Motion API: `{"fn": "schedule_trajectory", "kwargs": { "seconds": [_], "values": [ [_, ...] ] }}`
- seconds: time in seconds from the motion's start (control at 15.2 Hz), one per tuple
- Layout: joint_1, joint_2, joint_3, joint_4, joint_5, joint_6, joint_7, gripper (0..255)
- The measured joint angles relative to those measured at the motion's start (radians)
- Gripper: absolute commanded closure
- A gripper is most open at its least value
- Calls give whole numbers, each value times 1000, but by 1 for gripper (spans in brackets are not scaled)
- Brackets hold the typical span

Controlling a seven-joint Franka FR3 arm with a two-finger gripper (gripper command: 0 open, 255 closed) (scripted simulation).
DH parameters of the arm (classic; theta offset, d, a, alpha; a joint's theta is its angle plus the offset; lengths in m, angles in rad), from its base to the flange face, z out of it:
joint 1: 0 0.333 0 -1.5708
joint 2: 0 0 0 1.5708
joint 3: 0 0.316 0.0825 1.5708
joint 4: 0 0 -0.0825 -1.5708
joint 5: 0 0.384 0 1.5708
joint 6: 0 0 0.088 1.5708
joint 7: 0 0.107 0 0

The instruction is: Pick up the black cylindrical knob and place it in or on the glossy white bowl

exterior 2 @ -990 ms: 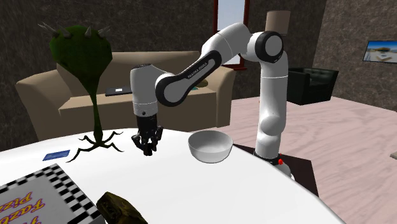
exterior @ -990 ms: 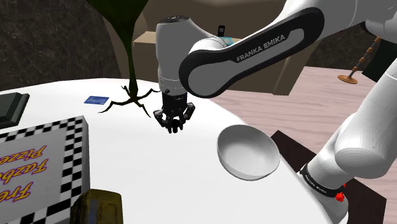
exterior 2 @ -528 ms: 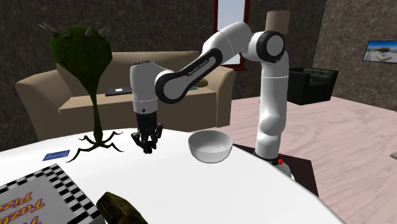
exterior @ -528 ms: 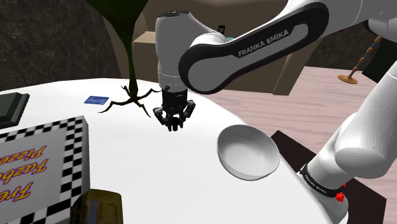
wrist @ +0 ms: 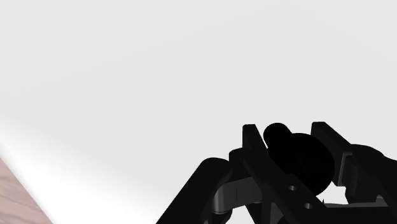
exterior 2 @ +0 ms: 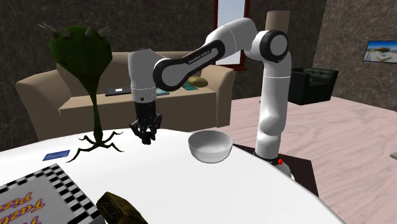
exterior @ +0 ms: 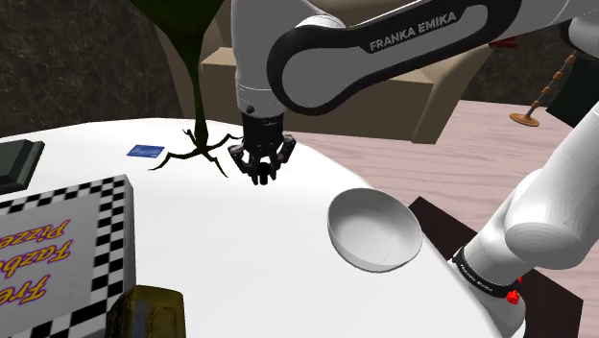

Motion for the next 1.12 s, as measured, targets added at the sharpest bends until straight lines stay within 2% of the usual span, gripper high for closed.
{"fn": "schedule_trajectory", "kwargs": {
  "seconds": [1.06, 1.12],
  "values": [
    [-4, -40, -3, 174, 25, -207, -15, 255],
    [-7, -62, -6, 161, 37, -212, -23, 255]
  ]
}}
